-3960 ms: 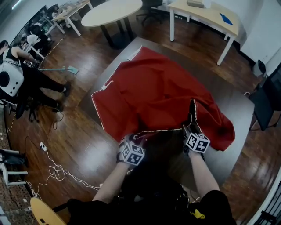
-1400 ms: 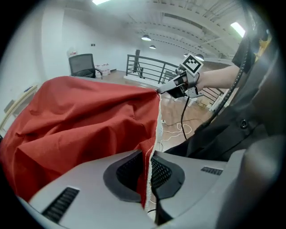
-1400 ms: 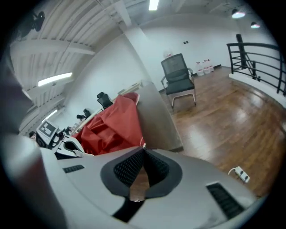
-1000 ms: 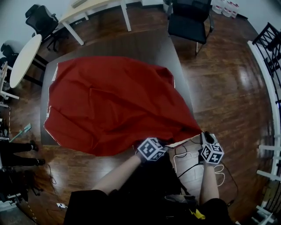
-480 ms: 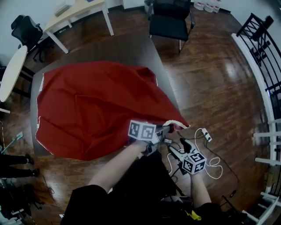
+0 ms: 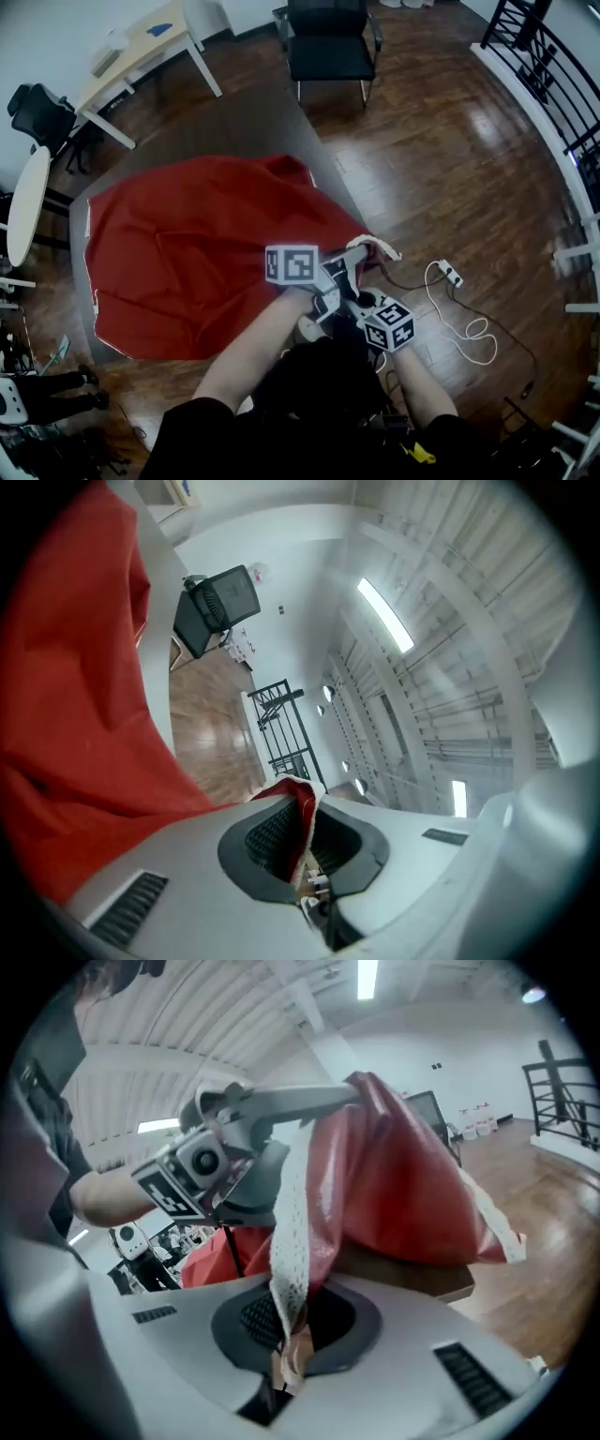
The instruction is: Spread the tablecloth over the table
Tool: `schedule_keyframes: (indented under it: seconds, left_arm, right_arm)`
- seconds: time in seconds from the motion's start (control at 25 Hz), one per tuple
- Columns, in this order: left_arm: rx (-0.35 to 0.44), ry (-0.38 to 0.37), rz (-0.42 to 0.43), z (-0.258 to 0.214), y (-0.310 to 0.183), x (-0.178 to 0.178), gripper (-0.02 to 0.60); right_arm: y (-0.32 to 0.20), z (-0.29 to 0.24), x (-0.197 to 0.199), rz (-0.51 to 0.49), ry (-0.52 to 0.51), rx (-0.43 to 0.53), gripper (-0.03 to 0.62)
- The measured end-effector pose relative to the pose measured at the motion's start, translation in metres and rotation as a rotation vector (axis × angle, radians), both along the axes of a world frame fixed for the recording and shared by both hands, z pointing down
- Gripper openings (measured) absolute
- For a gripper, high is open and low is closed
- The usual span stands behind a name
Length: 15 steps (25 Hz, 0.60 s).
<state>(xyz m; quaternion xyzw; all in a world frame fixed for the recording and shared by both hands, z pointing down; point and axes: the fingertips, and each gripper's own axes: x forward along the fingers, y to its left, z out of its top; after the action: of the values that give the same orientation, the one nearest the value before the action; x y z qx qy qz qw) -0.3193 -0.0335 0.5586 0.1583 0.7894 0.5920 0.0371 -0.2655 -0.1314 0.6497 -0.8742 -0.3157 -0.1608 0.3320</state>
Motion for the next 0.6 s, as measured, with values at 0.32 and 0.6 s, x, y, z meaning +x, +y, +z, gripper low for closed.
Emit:
schedule_keyframes:
  seconds: [0.32, 0.6]
  left_arm:
    - [-0.159, 0.073, -0.001, -0.017, -0.003, 0.053, 0.124]
    - [-0.171, 0.273, -0.191, 0.023, -0.005, 0.154, 0.124]
  right_arm:
    - [0.041, 0.013, -0.131, 0.108, -0.110, 0.059, 0.007]
    - [0.059, 0.041, -0.170, 0.125, -0.247, 0.128, 0.008]
